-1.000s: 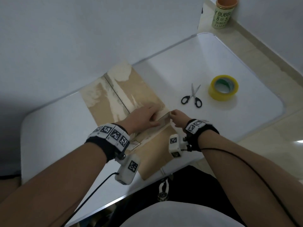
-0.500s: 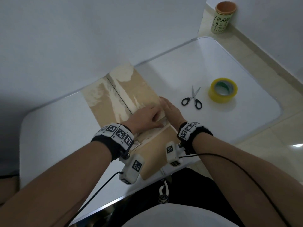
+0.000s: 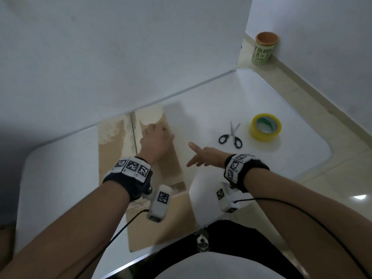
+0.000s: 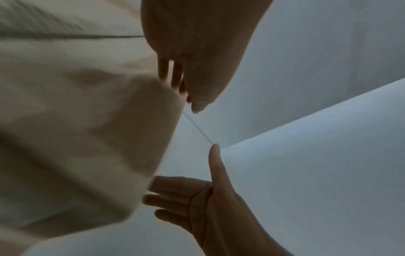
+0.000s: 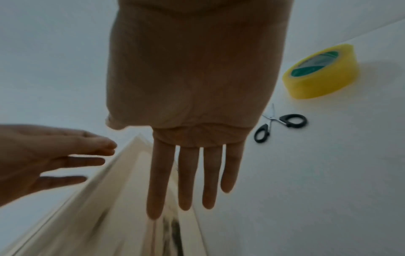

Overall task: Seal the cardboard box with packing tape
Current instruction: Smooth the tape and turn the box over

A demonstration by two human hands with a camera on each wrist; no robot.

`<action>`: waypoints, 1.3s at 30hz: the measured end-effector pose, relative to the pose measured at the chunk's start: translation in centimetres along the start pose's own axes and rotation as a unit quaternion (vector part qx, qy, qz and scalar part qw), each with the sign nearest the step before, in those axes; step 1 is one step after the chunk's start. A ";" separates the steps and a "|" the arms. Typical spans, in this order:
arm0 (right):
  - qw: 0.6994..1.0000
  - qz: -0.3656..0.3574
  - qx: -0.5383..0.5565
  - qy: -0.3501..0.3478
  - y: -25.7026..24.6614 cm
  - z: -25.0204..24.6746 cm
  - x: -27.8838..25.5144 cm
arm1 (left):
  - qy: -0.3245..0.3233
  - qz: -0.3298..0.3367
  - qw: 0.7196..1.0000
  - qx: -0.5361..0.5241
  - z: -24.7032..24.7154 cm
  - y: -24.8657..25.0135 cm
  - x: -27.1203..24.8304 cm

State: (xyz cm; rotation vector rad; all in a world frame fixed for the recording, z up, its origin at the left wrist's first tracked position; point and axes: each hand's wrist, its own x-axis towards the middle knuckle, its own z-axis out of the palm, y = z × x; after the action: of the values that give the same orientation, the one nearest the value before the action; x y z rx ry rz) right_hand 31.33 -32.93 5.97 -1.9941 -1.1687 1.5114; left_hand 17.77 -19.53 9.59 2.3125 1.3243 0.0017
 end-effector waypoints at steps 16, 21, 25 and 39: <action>0.967 -0.080 -0.060 0.235 -5.6 -3.1 5.2 | -0.257 0.129 0.943 0.169 -1.9 -5.2 -3.8; 0.989 -0.048 -0.072 0.118 -7.0 -1.2 7.0 | -0.050 0.018 0.998 -0.018 -4.9 -9.7 -4.7; 0.988 -0.054 -0.050 0.133 -6.8 0.5 8.1 | 0.234 -0.330 0.903 -0.141 -4.2 -15.2 -7.7; 0.995 0.029 0.020 -0.097 -4.6 -1.0 8.6 | 0.316 -0.459 0.638 -0.532 -3.0 -14.9 -7.9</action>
State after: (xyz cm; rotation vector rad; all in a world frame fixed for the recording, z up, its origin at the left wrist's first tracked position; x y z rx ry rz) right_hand 31.07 -23.24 4.40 -1.9035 -1.1534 1.7769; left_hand 0.77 -18.44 8.15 0.4723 1.9041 1.0276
